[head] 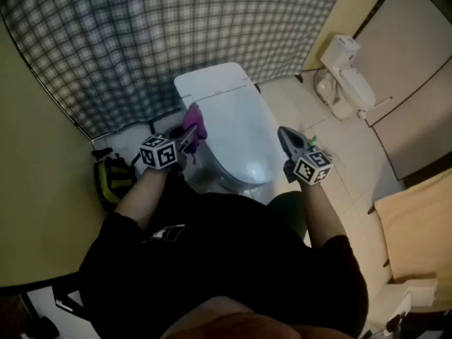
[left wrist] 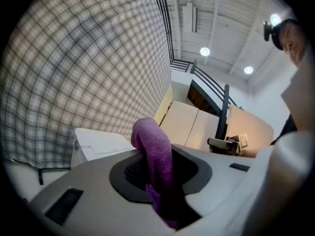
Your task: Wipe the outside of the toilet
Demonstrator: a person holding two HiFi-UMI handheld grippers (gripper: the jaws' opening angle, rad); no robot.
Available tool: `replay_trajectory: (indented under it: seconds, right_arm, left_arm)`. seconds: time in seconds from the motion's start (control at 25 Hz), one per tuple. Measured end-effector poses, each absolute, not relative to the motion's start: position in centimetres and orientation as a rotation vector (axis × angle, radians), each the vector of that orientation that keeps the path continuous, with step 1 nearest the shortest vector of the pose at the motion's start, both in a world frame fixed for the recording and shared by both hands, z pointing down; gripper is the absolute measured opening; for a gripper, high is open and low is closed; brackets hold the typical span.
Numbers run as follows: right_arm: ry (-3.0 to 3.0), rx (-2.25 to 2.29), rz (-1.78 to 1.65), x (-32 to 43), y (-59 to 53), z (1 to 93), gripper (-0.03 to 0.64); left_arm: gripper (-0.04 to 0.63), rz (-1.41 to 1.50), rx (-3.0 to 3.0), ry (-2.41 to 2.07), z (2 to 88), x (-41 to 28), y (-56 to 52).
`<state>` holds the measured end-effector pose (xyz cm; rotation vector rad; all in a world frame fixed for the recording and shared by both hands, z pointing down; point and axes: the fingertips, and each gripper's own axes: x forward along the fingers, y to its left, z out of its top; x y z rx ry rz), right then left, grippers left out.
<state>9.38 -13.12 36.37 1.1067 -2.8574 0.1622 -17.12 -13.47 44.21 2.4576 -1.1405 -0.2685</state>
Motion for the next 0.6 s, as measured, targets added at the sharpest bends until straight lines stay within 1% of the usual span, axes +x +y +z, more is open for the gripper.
replay_trajectory:
  seconds: [0.24,0.4,0.6]
  right_arm:
    - [-2.865,1.118,0.09,8.9,-13.0,32.1,0.01]
    - [-2.828,1.11,0.058,7.7,-16.4,34.1,0.011]
    - [-2.822,1.09,0.083,6.6,-20.8,35.8,0.011]
  left_arm:
    - [0.089,-0.055,2.413,-1.375,41.1,-23.7,-20.4]
    - [0.089,0.092,2.352,-1.48,43.8,-27.7,-28.3]
    - [0.089,0.292,2.218,-1.568,48.1,-30.7,-37.2]
